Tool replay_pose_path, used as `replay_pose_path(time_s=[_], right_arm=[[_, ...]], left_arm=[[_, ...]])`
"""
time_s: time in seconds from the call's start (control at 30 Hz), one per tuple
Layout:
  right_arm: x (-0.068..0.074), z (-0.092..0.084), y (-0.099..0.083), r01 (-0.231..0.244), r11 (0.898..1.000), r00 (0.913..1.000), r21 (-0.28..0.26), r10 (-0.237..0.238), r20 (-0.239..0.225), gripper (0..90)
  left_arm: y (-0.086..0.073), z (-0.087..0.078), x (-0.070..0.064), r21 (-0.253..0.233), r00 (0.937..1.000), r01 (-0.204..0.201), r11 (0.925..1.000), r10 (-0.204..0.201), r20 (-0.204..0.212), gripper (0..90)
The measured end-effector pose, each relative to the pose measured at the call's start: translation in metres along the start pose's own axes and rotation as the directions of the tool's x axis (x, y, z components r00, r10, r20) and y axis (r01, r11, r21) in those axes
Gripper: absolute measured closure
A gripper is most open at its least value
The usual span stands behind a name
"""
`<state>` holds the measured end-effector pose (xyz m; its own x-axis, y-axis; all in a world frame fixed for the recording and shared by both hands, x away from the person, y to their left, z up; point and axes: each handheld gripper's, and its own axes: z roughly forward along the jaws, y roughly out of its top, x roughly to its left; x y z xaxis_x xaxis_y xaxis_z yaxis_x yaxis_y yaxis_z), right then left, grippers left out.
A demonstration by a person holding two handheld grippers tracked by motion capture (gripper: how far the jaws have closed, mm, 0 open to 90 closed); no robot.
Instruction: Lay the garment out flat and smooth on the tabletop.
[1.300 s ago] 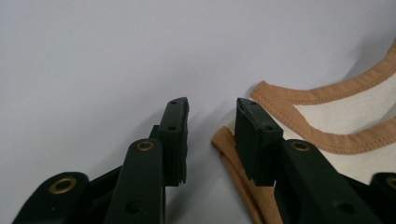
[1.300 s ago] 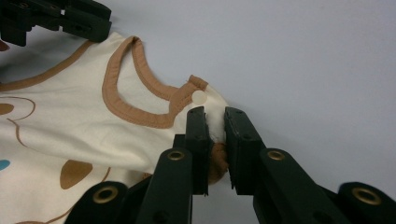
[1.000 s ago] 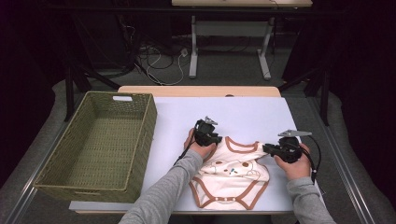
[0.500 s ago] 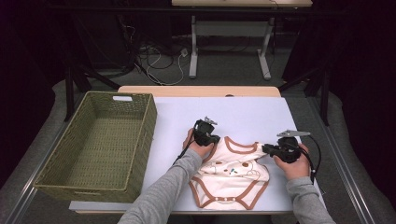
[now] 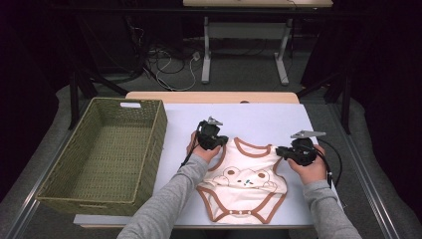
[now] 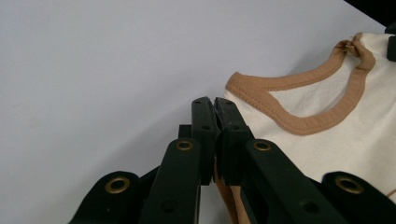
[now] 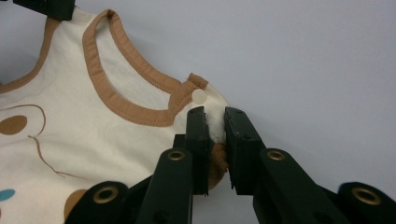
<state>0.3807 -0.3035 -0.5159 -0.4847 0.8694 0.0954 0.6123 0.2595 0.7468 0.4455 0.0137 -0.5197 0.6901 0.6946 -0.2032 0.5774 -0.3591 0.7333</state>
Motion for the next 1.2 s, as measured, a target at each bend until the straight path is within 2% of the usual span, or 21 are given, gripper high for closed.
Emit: replay_pose_path(time_s=[0.2,0.3,0.43,0.53,0.6,0.77,0.87,1.03,1.13,1.2], right_arm=[[-0.003,0.006,0.019,0.005,1.000,1.0000,-0.002,-0.005,-0.008,80.5],[-0.003,0.008,0.027,0.008,1.000,1.0000,0.006,-0.008,0.001,80.5],[-0.002,0.012,0.038,0.017,1.000,0.9998,0.011,-0.017,0.005,80.5],[-0.001,0.014,0.045,0.015,1.000,0.9999,0.002,-0.015,0.006,80.5],[0.000,0.015,0.051,0.011,1.000,0.9999,-0.008,-0.011,-0.002,80.5],[0.001,0.012,0.065,0.026,0.999,0.9996,-0.024,-0.026,0.010,80.5],[0.001,0.012,0.075,0.044,0.999,0.9989,-0.031,-0.043,0.015,80.5],[-0.002,0.013,0.089,0.053,0.998,0.9977,-0.029,-0.052,0.044,80.5],[-0.007,0.014,0.095,0.029,0.999,0.9986,-0.028,-0.027,0.046,80.4],[-0.010,0.015,0.098,0.013,0.999,0.9990,-0.038,-0.011,0.042,80.4]], left_arm=[[0.006,-0.012,0.005,-0.028,0.9997,-0.009,0.9996,0.008,-0.023,87.6],[0.010,-0.017,0.007,-0.059,0.9995,-0.011,0.9982,0.009,-0.031,87.7],[0.014,-0.024,0.011,-0.099,0.9991,-0.001,0.9950,-0.003,-0.042,87.7],[0.017,-0.030,0.016,-0.110,0.9989,0.007,0.9939,-0.012,-0.046,87.6],[0.019,-0.032,0.017,-0.126,0.9983,0.025,0.9917,-0.031,-0.050,87.7],[0.029,-0.039,0.020,-0.159,0.9975,0.018,0.9871,-0.028,-0.065,87.7],[0.036,-0.041,0.021,-0.172,0.9967,0.022,0.9849,-0.035,-0.073,87.7],[0.047,-0.042,0.021,-0.176,0.9955,-0.012,0.9844,-0.005,-0.094,87.7],[0.053,-0.042,0.022,-0.189,0.9942,-0.013,0.9820,-0.007,-0.108,87.7],[0.057,-0.043,0.024,-0.178,0.9936,-0.020,0.9838,0.000,-0.113,87.8]])
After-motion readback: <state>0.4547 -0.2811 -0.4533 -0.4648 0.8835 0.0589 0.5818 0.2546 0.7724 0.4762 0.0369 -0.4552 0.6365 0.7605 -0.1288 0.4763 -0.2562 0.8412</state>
